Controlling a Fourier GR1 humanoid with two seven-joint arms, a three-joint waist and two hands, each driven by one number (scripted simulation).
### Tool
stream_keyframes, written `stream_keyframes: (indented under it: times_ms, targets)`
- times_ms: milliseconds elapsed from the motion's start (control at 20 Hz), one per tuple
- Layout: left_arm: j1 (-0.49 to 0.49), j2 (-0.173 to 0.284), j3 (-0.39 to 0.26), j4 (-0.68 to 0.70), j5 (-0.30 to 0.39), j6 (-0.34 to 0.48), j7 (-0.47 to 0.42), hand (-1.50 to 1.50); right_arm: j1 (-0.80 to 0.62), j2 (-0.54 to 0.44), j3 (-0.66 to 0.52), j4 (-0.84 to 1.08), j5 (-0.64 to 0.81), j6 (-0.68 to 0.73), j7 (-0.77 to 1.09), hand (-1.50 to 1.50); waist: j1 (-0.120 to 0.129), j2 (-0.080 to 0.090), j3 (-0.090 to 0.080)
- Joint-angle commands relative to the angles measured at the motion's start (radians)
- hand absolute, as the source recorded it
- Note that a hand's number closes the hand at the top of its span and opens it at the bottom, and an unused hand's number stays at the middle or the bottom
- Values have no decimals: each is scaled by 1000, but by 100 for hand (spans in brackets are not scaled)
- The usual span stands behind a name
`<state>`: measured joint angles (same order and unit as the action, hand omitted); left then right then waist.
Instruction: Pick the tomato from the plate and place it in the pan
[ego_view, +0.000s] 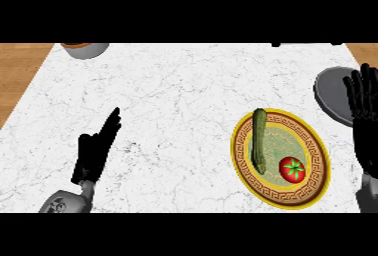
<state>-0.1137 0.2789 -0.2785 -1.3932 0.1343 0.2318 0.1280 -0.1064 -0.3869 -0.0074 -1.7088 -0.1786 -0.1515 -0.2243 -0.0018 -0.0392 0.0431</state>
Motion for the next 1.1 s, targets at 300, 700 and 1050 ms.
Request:
stream_keyframes:
  times_ms: [300,700,1050]
  targets:
    - [-15,-51,9,-152,25,-18,-173,0,119,-253,-79,114,61,159,55,150,-20,44,-52]
    - [45,-55,28,-176,34,-67,-238,0,394,-200,-192,126,-35,366,-219,-150,-8,38,-43]
    - [12,-110,21,-115,-2,-55,-259,0,295,-336,-208,47,9,435,-25,-150,1,40,-44]
